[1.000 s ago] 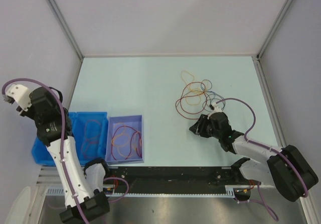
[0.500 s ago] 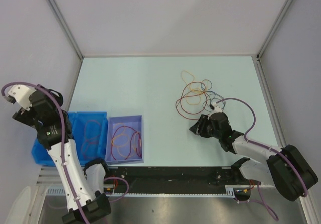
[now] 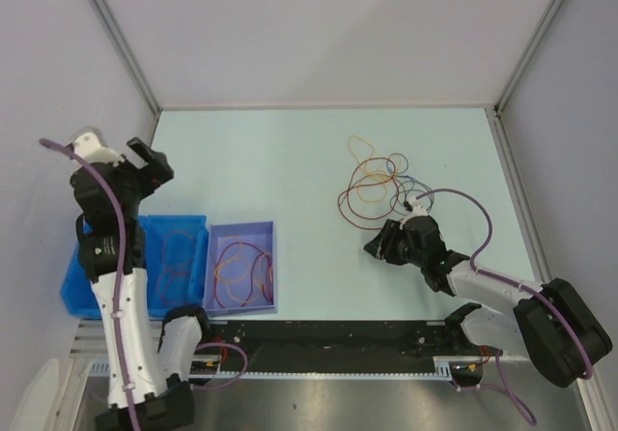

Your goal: Untangle the cables

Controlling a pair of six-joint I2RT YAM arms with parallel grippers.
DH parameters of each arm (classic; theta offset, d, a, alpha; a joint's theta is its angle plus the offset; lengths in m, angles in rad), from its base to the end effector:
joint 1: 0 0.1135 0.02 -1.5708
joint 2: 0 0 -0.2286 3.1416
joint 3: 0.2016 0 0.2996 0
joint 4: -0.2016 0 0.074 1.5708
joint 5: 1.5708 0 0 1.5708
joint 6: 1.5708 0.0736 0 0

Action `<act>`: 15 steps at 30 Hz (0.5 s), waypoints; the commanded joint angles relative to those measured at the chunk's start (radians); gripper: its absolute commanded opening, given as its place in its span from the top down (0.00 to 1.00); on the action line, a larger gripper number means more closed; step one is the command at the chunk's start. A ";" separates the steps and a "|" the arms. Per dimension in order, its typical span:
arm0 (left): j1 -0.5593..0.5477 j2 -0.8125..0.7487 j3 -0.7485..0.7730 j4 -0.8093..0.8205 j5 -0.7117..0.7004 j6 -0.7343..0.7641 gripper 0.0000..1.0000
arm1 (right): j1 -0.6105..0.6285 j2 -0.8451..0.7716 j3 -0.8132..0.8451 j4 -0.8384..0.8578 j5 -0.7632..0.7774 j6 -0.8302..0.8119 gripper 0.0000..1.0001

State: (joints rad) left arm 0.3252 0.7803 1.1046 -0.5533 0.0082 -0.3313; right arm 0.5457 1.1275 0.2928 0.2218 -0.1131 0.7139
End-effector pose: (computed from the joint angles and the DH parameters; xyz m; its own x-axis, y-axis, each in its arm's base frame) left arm 0.2469 0.0826 0.3912 -0.1020 -0.3776 -0.9203 -0.3649 0.8749 -0.3185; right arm 0.2383 0.1544 0.0581 -0.7610 0.2991 -0.5757 -0.1274 0.8012 0.5847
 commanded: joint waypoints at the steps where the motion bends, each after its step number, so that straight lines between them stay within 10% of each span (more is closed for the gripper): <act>1: -0.204 0.057 -0.006 0.067 0.052 0.026 0.01 | -0.001 -0.017 0.028 0.022 0.027 -0.001 0.46; 15: -0.883 0.391 0.012 0.222 -0.203 -0.018 0.01 | -0.058 -0.218 0.030 -0.100 0.067 0.003 0.12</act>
State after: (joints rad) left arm -0.4366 1.0691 1.0794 -0.4114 -0.1207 -0.3416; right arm 0.5304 0.9474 0.2550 0.2115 -0.0845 0.7330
